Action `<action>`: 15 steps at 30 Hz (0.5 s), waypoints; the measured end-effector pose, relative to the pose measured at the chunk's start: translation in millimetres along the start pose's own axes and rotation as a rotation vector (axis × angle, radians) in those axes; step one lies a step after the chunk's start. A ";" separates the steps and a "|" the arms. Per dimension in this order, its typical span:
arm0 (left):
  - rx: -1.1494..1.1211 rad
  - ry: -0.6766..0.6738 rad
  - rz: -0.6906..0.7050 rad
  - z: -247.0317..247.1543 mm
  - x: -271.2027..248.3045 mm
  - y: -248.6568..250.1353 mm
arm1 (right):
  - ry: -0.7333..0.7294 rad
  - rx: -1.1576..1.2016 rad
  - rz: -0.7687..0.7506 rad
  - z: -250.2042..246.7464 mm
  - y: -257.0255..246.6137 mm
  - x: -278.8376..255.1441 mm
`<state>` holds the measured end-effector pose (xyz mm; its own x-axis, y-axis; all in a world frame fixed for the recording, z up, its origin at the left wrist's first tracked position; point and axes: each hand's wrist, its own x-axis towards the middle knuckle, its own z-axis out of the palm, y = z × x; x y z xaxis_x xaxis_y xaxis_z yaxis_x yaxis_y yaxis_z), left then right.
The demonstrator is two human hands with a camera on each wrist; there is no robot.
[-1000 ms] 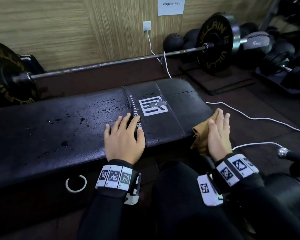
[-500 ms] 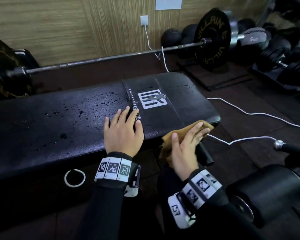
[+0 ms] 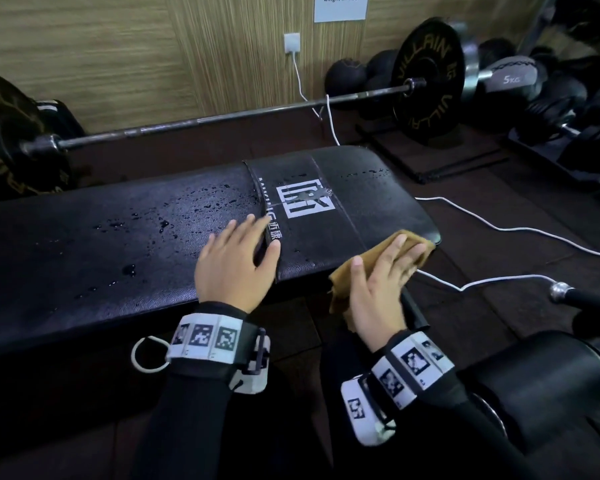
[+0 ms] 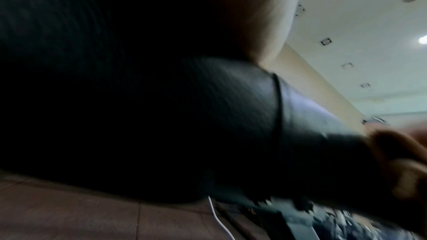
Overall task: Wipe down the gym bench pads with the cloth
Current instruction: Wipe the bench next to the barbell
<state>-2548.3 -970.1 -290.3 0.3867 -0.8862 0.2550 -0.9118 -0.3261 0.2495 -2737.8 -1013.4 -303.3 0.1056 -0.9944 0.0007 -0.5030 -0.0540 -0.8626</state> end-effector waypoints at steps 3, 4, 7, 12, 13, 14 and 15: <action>0.054 -0.098 -0.115 -8.2 10.1 -29.3 | 0.108 -0.119 0.037 -33.2 3.9 31.4; 0.078 -0.125 -0.145 -9.1 12.0 -35.1 | 0.110 -0.170 0.040 -43.3 5.5 42.1; 0.123 -0.121 -0.152 -7.6 12.5 -34.9 | 0.028 -0.361 0.013 -63.9 9.7 70.9; 0.088 -0.076 -0.167 -9.7 13.7 -29.9 | -0.150 -0.448 -0.013 -85.3 2.2 103.7; 0.077 -0.074 -0.166 -10.3 14.0 -29.7 | -0.152 -0.430 -0.017 -91.3 2.2 108.3; 0.070 -0.072 -0.164 -10.8 13.8 -29.6 | -0.156 -0.407 -0.020 -96.9 2.9 111.2; 0.066 -0.069 -0.162 -10.7 13.6 -29.7 | -0.178 -0.391 -0.023 -102.3 4.6 113.2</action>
<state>-2514.5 -969.0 -284.2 0.5213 -0.8399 0.1508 -0.8461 -0.4858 0.2193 -2815.9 -1135.5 -255.4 0.2499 -0.9632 -0.0988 -0.7824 -0.1407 -0.6067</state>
